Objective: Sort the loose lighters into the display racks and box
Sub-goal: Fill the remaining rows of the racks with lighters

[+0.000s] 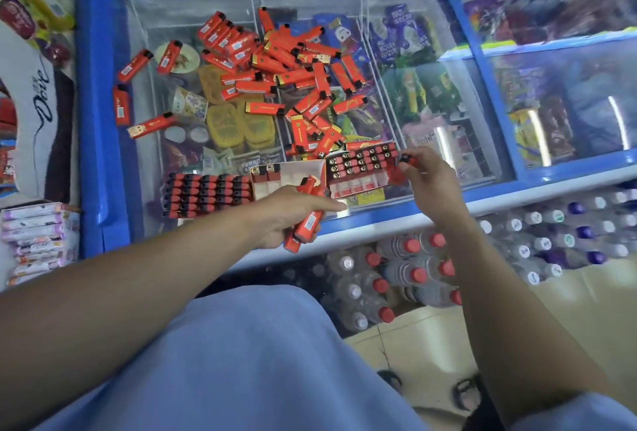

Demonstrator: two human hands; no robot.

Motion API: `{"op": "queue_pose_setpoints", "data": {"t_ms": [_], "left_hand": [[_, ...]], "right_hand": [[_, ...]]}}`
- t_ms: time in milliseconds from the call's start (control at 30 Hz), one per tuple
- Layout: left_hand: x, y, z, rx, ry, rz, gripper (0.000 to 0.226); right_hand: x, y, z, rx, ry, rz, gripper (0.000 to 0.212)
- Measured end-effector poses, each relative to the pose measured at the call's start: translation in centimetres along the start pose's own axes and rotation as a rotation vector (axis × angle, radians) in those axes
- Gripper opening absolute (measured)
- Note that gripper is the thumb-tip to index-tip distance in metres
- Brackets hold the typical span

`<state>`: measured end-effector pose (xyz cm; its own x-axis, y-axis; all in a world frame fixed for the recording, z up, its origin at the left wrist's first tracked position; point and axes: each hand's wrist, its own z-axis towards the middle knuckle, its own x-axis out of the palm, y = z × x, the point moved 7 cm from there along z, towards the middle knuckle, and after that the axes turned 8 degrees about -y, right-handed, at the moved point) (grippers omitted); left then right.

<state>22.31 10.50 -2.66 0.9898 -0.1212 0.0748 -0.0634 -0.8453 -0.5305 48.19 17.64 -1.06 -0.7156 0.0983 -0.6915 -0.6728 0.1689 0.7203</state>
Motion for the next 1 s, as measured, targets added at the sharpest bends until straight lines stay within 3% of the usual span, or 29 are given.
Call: {"op": "queue_pose_setpoints", "data": {"t_ms": [300,533,667,767,833,1000], "left_hand": [[3.0,-0.5,1.5,-0.04,0.077,0.047,0.034],[2.9,-0.5,2.0,-0.041,0.047,0.039,0.032],[2.5,-0.4,1.9,-0.048,0.045,0.012,0.035],[1.8,-0.5,0.9,-0.026,0.042,-0.033,0.045],[0.9,-0.7,-0.2,0.025,0.019,-0.068,0.052],[-2.0,-1.4,-2.9,0.122,-0.073,-0.165,0.042]], "right_hand": [[0.2,1.7,2.0,-0.289,0.006,-0.17,0.022],[0.2,1.3,2.4,-0.355,0.034,-0.219,0.023],[0.6,1.8,1.4,-0.48,-0.058,-0.296,0.019],[-0.2,2.2,0.5,-0.405,-0.12,-0.373,0.026],[-0.5,4.0,-1.0,-0.313,-0.14,-0.249,0.031],[5.7,9.8,-7.2,0.133,0.292,0.244,0.031]]}}
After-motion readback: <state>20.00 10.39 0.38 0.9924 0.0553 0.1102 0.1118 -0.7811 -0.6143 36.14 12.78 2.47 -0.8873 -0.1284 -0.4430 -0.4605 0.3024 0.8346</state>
